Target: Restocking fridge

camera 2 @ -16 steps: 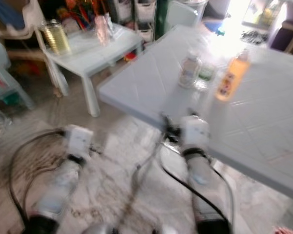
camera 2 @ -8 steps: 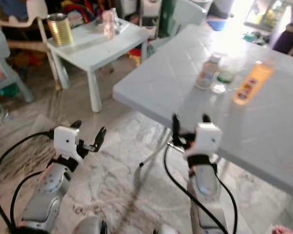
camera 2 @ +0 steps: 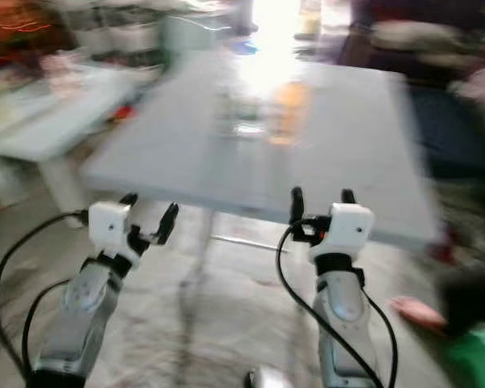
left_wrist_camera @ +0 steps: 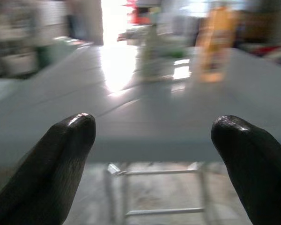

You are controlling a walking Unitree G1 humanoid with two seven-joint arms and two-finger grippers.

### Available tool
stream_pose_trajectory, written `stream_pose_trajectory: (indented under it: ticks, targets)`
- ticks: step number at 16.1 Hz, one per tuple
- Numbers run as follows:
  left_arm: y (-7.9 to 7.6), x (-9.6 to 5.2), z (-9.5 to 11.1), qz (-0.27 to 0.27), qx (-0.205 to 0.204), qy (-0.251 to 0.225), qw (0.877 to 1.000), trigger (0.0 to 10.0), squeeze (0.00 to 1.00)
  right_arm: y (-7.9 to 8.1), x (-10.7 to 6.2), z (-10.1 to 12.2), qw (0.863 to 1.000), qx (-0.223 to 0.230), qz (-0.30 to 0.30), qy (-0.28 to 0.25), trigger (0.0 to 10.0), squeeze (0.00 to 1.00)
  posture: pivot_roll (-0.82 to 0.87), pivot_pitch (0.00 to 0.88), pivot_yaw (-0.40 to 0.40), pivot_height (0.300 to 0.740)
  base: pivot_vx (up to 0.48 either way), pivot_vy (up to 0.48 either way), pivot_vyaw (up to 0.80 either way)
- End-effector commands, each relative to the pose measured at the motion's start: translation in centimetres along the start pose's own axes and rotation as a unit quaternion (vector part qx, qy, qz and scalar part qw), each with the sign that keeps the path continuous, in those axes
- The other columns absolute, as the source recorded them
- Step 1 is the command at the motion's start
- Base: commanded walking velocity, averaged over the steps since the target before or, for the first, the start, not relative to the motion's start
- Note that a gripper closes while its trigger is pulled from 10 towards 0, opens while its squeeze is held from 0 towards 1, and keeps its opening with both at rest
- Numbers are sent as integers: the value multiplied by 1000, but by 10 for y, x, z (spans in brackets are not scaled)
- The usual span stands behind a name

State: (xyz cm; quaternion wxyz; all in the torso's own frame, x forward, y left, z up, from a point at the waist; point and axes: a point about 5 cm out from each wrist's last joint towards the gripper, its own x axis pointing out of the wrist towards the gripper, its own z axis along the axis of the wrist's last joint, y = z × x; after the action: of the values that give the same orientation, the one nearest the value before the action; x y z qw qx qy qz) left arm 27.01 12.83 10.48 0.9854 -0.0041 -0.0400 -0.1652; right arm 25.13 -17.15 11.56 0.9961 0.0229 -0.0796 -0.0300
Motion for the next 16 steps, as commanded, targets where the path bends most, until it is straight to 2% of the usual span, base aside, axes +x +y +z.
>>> stream_pose_trajectory:
  ticks: [1, 6, 7, 8, 13, 14, 16]
  targets:
    - [2, -4, -3, 6, -1, 10, 1000, 10000, 0, 5, 5, 7, 1000, 0, 9, -12, 10000, 0, 60, 47, -17, 740, 409, 0, 0]
    - [5, -3, -5, 25, 8, 17, 1000, 10000, 0, 5, 3, 9, 1000, 1, 19, -16, 10000, 0, 59, 60, -11, 740, 425, 0, 0]
    - [6, -2, -5, 32, 14, 20, 999, 10000, 0, 10, 2, 10, 999, -26, 38, -17, 10000, 0, 58, 70, -11, 740, 428, 0, 0]
    - [6, -2, -5, 34, 12, 22, 999, 10000, 0, 12, 2, 11, 998, -34, 50, -21, 10000, 0, 56, 73, -11, 740, 424, 0, 0]
    - [2, 0, -5, 30, 12, 23, 999, 10000, 0, 14, 1, 12, 998, -31, 58, -20, 10000, 0, 55, 80, -13, 740, 428, 0, 739]
    - [2, 0, -6, 32, 10, 26, 999, 10000, 0, 14, 1, 10, 998, -12, 62, -13, 10000, 0, 54, 81, -14, 740, 386, 0, 0]
    - [1, 1, -4, 33, 13, 23, 999, 10000, 0, 24, 0, 13, 994, -37, 101, -21, 10000, 0, 58, 87, -14, 740, 0, 0, 0]
